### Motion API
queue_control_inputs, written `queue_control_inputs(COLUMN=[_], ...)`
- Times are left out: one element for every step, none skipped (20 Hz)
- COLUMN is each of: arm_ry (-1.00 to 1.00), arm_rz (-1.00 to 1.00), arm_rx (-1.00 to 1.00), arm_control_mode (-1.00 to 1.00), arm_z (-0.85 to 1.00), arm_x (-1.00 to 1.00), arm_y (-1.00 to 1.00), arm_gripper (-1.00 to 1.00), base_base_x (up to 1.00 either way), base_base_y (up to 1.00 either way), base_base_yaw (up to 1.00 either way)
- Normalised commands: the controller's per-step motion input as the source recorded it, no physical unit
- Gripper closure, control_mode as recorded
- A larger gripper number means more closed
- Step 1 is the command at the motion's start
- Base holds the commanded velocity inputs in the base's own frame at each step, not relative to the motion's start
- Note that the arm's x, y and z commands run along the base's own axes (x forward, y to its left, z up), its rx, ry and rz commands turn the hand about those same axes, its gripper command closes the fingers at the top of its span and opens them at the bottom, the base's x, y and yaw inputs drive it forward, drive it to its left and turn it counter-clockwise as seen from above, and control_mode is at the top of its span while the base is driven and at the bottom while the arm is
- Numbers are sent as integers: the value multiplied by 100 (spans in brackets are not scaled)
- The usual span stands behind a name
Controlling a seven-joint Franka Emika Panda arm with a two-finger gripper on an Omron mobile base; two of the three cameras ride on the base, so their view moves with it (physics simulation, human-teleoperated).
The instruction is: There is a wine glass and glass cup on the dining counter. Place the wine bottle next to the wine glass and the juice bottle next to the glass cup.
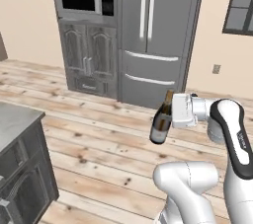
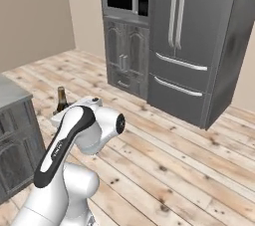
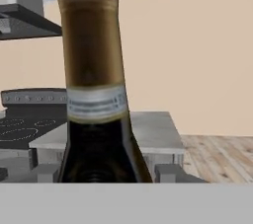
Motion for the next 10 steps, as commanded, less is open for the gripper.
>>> queue_control_inputs(arm_ry=[0,0,0,0,0,0,0,0,0,0], arm_rz=[0,0,0,0,0,0,0,0,0,0], arm_rx=[0,0,0,0,0,0,0,0,0,0], arm_control_mode=[100,100,100,100,100,100,100,100,100,100], arm_z=[0,0,0,0,0,0,0,0,0,0], arm_x=[0,0,0,0,0,0,0,0,0,0], arm_y=[0,0,0,0,0,0,0,0,0,0], arm_gripper=[100,100,100,100,100,100,100,100,100,100], base_base_x=[84,82,82,80,78,77,74,73,70,69], base_base_y=[-5,-4,-4,-3,-2,-2,-2,-1,0,0], base_base_yaw=[15,17,18,20,23,24,29,31,35,36])
